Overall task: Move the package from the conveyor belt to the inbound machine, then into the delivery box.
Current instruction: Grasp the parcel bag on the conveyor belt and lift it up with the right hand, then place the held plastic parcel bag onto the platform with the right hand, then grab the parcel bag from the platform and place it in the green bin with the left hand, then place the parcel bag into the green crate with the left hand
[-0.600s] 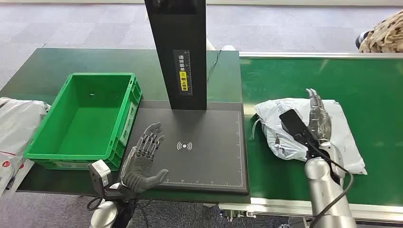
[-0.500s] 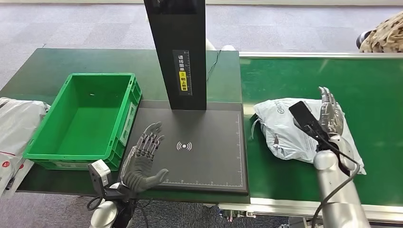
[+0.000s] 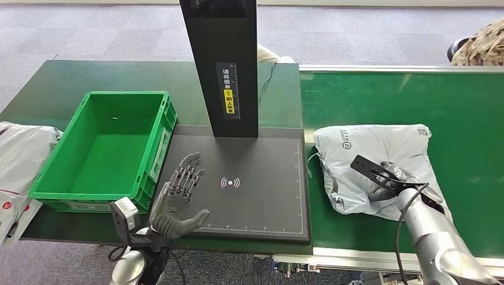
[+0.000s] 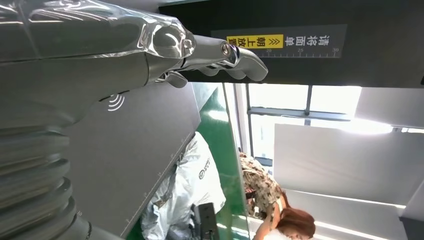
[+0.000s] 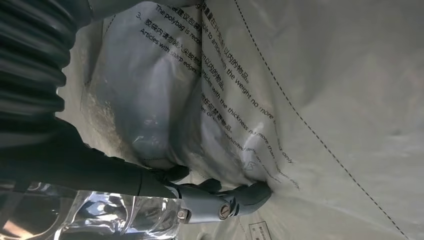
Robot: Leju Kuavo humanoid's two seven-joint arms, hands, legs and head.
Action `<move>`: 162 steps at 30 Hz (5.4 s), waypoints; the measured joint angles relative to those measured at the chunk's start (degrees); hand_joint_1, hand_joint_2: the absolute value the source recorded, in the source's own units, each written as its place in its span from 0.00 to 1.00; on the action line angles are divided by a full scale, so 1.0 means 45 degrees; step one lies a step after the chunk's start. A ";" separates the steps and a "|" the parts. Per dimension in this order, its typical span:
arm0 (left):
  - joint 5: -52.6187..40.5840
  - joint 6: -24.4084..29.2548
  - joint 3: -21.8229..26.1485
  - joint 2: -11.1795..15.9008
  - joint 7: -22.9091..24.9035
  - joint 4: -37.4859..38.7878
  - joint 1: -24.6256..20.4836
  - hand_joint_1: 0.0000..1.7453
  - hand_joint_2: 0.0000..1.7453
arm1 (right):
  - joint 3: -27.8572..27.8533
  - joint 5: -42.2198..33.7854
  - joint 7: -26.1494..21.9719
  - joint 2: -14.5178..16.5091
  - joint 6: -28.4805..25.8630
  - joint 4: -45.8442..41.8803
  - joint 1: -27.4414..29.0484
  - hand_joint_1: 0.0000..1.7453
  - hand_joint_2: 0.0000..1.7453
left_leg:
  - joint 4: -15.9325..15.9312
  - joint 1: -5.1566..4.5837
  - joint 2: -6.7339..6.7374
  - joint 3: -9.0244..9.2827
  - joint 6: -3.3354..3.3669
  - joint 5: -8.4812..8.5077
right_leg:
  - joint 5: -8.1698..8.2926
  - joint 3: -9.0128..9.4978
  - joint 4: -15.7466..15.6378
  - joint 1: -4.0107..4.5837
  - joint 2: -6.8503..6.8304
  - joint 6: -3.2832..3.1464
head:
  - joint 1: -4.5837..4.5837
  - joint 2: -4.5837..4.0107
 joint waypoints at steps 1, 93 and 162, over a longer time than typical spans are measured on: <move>0.0023 0.0029 0.0000 0.0021 0.0000 0.0001 -0.0001 0.00 1.00 | 0.0095 0.0004 0.0000 -0.0053 0.0219 0.0162 -0.0032 0.00 1.00 | 0.0000 0.0000 0.0001 0.0001 0.0001 0.0000 | 0.0000 0.0001 -0.0001 0.0000 0.0000 0.0000 | 0.0000 0.0000; -0.7620 0.4424 -0.1362 0.0795 0.1862 0.0368 -0.0550 0.00 1.00 | 0.5911 -1.2414 -0.8493 0.1911 -0.2027 -1.1687 0.4702 0.00 1.00 | -0.0005 0.0000 0.0005 0.0003 0.0003 -0.0009 | -0.0015 -0.0001 -0.0004 0.0018 -0.0003 -0.0005 | 0.0000 0.0000; -1.7461 1.1561 0.3615 0.3208 0.6929 0.5219 -0.6775 1.00 1.00 | 0.1965 -1.3646 -0.7556 0.3599 -0.1341 -1.3397 0.7448 0.00 1.00 | -0.0008 0.0013 0.0007 0.0000 -0.0019 0.0003 | -0.0016 -0.0004 0.0011 0.0033 0.0000 -0.0021 | 0.0001 0.0000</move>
